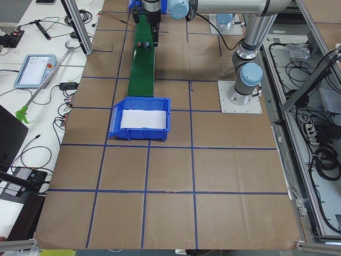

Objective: Transport two buttons from left to right
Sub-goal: 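Raise the right gripper and move it back toward the belt end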

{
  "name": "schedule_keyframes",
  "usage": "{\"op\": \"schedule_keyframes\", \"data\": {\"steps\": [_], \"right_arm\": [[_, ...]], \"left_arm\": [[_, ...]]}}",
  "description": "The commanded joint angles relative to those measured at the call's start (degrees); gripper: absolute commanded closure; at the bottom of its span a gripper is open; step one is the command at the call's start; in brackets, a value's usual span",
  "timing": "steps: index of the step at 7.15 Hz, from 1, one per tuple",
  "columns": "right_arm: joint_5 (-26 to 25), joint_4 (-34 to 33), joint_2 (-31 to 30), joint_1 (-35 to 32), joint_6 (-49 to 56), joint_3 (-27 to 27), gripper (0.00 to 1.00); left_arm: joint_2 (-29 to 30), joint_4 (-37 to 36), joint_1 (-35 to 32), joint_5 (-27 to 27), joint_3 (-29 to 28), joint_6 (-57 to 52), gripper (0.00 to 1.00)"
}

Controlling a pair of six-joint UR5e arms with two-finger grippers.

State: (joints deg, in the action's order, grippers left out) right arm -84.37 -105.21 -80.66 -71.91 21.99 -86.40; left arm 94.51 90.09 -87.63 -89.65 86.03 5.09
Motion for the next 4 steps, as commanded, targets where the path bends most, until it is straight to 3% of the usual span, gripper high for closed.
{"op": "schedule_keyframes", "data": {"steps": [1,4], "right_arm": [[0.1,2.5,0.3,-12.2,-18.7,0.0,0.00],[-1.7,1.9,1.7,-15.4,-23.4,-0.4,0.00]], "left_arm": [[0.0,0.0,0.0,0.0,-0.1,0.0,0.00],[0.0,0.0,0.0,0.1,0.0,0.0,0.00]]}}
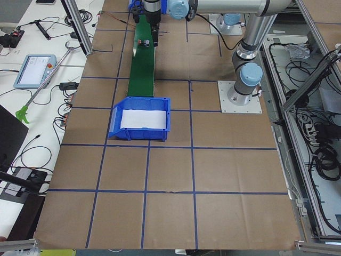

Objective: Transport two buttons from left to right
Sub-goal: 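Hover the right gripper over the belt end as the red button approaches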

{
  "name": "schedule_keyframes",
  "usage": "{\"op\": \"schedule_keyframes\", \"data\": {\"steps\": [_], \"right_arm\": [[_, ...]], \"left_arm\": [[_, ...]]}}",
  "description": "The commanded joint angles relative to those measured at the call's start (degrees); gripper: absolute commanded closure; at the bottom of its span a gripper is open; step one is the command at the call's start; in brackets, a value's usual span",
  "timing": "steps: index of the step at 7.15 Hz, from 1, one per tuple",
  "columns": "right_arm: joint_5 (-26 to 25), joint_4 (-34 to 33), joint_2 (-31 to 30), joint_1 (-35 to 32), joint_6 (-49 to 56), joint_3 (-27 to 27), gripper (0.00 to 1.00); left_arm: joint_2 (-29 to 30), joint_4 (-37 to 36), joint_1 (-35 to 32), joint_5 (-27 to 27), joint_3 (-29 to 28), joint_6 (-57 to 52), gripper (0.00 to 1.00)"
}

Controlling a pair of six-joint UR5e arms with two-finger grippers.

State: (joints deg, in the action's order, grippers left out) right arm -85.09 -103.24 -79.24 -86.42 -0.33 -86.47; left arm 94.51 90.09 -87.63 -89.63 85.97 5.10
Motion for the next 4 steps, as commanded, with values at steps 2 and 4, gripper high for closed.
{"op": "schedule_keyframes", "data": {"steps": [2,4], "right_arm": [[-0.8,-2.2,0.4,-1.1,-1.0,-2.4,0.00],[-0.6,-3.0,0.9,-1.1,-1.1,-3.3,0.00]], "left_arm": [[0.0,0.0,0.0,0.0,0.1,0.0,0.00],[0.1,0.0,0.0,0.0,0.1,0.0,0.00]]}}
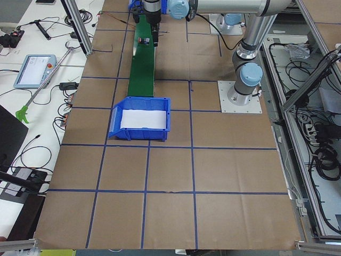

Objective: Transport two buttons from left to right
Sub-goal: 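Hover the right gripper over the belt end as the red button approaches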

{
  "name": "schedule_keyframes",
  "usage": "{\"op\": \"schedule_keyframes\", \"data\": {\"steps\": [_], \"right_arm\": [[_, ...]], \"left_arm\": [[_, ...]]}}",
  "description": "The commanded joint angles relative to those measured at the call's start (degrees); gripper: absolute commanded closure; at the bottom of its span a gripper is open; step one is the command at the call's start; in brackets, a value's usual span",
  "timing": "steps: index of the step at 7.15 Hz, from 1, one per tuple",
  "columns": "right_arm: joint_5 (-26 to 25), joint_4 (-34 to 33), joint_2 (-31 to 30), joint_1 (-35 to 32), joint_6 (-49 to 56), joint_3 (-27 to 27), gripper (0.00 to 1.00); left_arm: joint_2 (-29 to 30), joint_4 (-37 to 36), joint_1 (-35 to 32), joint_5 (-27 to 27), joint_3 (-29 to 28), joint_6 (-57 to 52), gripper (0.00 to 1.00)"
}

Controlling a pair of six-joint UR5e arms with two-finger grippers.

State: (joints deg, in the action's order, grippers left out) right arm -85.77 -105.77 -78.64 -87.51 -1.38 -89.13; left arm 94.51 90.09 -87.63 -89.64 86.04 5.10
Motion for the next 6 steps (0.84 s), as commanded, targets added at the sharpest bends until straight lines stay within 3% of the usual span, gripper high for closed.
{"op": "schedule_keyframes", "data": {"steps": [1,3,5,6], "right_arm": [[0.4,-0.4,0.3,0.0,0.0,-0.9,0.00],[1.0,-0.7,0.8,-0.2,-0.1,-1.6,0.00],[1.0,-11.7,1.2,-1.7,-0.4,-6.1,0.00],[1.1,-13.3,1.3,-1.9,-1.5,-7.6,0.00]], "left_arm": [[0.0,0.0,0.0,0.0,0.0,0.0,0.00],[0.0,0.0,0.0,0.0,0.0,-0.1,0.00],[0.0,0.0,0.0,0.0,0.0,-0.1,0.00],[0.0,0.0,0.0,0.0,0.0,-0.1,0.00]]}}
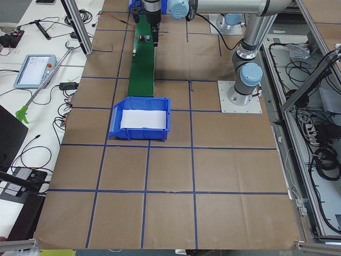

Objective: Transport two buttons from left to right
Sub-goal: 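Hover the right gripper over the belt end as the red button approaches, then lower the right gripper over the red push-button on the belt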

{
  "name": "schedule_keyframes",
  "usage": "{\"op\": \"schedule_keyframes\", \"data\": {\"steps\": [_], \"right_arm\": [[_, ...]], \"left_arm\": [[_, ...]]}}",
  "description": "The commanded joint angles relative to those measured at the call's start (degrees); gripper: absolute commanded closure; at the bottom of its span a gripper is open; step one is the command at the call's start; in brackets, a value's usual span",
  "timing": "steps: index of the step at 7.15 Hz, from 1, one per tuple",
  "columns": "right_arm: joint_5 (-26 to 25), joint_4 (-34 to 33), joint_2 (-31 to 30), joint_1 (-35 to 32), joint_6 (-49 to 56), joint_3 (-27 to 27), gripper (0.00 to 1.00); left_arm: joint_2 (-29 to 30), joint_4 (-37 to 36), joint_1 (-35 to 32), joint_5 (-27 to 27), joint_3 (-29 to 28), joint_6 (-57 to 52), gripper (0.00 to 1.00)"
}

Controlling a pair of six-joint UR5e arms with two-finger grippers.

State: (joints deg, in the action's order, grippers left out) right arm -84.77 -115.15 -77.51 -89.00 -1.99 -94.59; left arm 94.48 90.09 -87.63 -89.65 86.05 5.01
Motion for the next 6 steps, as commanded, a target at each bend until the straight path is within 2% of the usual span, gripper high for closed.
{"op": "schedule_keyframes", "data": {"steps": [1,3,6], "right_arm": [[1.6,-3.9,0.2,-1.1,-3.9,-4.0,0.00],[2.8,-10.3,3.5,-2.1,-4.5,-4.4,0.00],[3.1,-11.5,8.8,-5.0,-4.7,-0.5,0.00]], "left_arm": [[0.0,0.0,0.0,0.0,0.0,0.0,0.00],[0.0,0.0,0.0,0.0,0.0,0.1,0.00],[0.0,0.0,0.0,0.0,0.0,0.0,0.00]]}}
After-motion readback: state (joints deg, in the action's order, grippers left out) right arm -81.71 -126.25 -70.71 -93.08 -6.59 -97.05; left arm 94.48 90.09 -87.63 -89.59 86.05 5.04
